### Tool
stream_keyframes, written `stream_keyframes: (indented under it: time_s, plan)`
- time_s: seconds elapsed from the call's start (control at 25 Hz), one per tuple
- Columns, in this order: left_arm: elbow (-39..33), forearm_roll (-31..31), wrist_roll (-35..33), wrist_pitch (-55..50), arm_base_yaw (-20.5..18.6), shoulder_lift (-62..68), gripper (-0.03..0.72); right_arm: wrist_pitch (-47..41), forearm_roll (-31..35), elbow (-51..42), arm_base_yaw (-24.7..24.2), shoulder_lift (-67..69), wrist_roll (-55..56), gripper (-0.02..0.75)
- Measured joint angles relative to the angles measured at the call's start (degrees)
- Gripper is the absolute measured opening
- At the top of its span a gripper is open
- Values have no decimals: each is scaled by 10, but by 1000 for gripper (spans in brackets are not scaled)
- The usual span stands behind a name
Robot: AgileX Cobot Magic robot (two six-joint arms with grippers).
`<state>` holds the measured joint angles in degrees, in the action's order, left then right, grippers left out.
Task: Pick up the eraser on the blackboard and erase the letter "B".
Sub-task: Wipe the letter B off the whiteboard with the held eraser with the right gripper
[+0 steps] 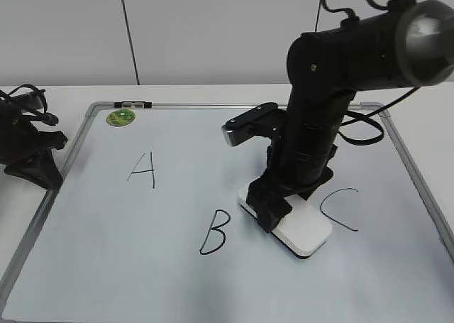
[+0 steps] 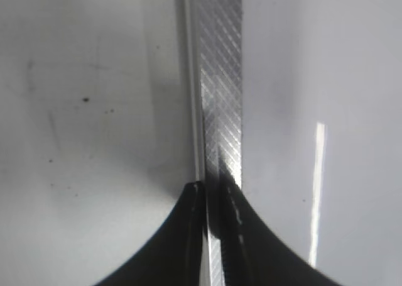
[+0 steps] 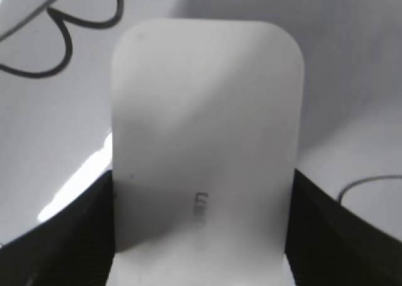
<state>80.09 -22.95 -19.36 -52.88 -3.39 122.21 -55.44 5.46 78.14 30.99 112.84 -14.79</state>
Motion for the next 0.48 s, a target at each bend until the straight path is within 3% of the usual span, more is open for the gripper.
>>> stream_keyframes:
  time_s: [0.48]
  plan:
    - [0, -2, 0, 0, 0, 0, 34, -46, -2, 130, 22, 107, -14, 540]
